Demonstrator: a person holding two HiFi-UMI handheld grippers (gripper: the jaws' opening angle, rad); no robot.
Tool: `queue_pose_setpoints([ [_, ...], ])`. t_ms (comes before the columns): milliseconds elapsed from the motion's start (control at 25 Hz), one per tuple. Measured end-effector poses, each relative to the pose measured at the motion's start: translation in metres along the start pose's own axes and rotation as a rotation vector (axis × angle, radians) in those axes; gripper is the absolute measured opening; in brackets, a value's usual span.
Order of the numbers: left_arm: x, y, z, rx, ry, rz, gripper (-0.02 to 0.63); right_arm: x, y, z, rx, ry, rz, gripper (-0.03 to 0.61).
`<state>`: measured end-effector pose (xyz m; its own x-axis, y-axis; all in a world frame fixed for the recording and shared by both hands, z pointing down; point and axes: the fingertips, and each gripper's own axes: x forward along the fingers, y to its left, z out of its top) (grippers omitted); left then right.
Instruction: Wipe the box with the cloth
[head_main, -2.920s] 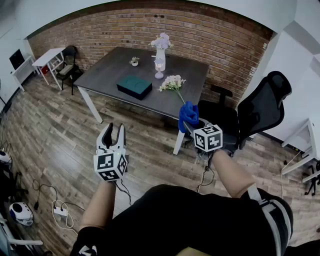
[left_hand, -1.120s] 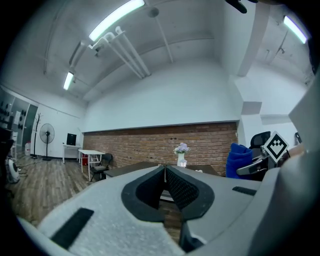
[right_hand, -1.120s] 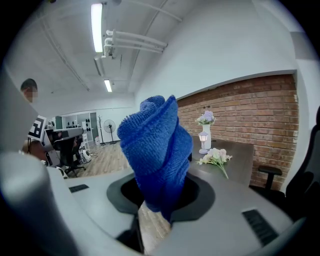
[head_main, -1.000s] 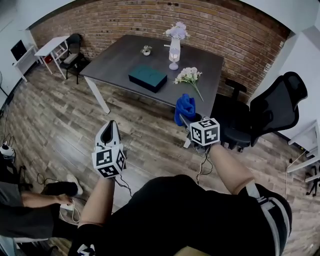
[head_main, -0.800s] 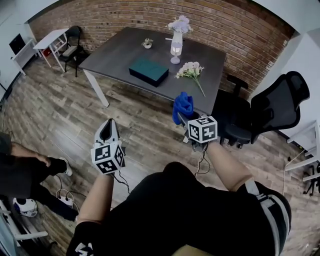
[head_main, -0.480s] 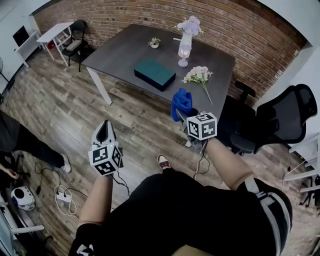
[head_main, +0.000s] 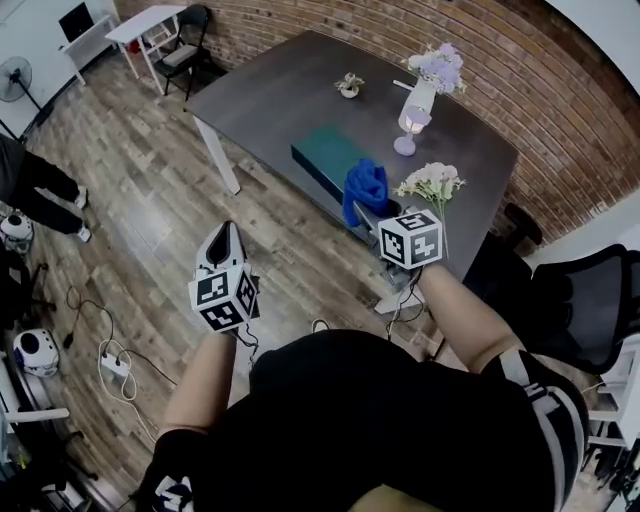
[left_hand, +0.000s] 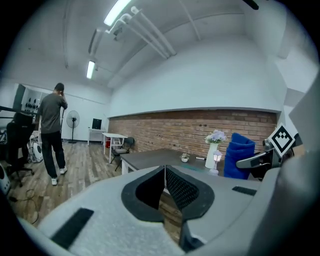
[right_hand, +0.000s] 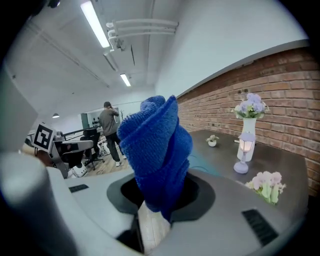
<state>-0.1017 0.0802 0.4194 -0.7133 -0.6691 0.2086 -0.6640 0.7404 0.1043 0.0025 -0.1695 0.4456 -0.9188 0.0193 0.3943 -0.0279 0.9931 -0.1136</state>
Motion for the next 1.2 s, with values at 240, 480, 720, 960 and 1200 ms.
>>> queue_pose_setpoints([
  [240, 0.051, -0.011, 0.017, 0.032, 0.009, 0.003, 0.017, 0.038, -0.03, 0.016, 0.019, 0.007, 0.041, 0.112],
  [480, 0.11, 0.0, 0.026, 0.071, 0.023, -0.041, 0.017, 0.091, -0.044, 0.044, 0.047, -0.016, 0.043, 0.112],
  [720, 0.198, 0.034, 0.034, 0.053, 0.032, -0.094, 0.017, 0.164, -0.058, 0.084, 0.011, -0.008, 0.012, 0.112],
  [960, 0.281, 0.082, 0.071, 0.062, 0.019, -0.18, 0.017, 0.246, -0.059, 0.131, -0.004, -0.001, -0.041, 0.112],
  [1200, 0.338, 0.115, 0.062, 0.015, 0.077, -0.226, 0.017, 0.306, -0.044, 0.131, 0.003, 0.068, -0.042, 0.112],
])
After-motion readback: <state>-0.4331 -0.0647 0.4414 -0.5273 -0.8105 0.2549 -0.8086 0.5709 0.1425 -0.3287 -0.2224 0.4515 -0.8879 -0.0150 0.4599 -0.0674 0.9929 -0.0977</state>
